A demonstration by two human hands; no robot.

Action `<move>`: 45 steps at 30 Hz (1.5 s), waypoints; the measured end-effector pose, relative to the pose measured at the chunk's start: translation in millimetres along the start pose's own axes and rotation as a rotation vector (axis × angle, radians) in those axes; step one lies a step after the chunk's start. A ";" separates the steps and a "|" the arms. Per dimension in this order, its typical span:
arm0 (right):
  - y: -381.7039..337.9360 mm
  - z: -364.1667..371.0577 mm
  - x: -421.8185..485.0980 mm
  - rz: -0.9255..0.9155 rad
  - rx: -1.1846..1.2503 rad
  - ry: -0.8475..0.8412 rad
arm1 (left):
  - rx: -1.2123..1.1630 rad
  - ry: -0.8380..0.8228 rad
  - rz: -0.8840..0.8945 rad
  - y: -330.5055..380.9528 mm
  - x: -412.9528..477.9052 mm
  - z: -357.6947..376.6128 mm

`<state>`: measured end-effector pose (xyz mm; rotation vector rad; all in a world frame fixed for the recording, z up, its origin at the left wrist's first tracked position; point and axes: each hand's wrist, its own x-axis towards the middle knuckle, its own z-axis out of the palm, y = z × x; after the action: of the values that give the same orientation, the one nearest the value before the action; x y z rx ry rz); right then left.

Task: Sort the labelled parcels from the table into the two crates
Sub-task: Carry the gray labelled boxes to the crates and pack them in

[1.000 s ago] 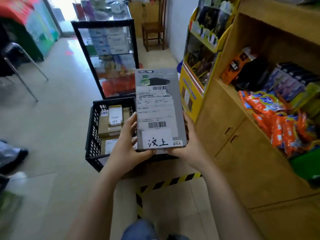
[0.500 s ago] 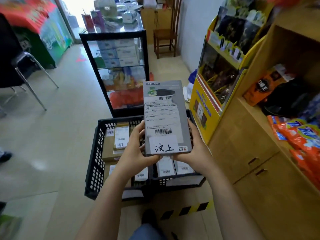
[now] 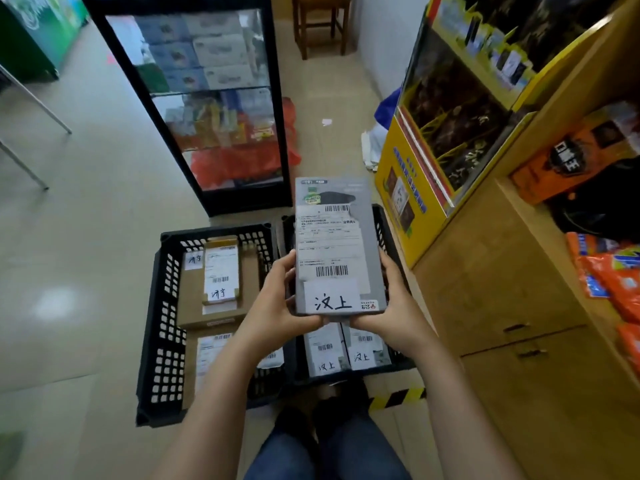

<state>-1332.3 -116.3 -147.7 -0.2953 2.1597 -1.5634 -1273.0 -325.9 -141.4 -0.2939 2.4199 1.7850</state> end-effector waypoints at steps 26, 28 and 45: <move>272.0 35.3 86.3 0.441 -0.032 -0.305 | -0.145 -0.027 -0.562 -248.8 54.0 122.4; 280.4 40.8 92.1 0.457 -0.045 -0.314 | -0.149 -0.024 -0.562 -256.9 58.7 125.4; 321.4 57.1 102.6 0.618 -0.169 -0.495 | 0.290 -0.170 -0.792 -288.4 86.6 153.3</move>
<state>-1365.6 -101.1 -487.9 -0.0428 1.7552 -0.8551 -1294.9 -269.2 -473.8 -0.8715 1.9768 1.0531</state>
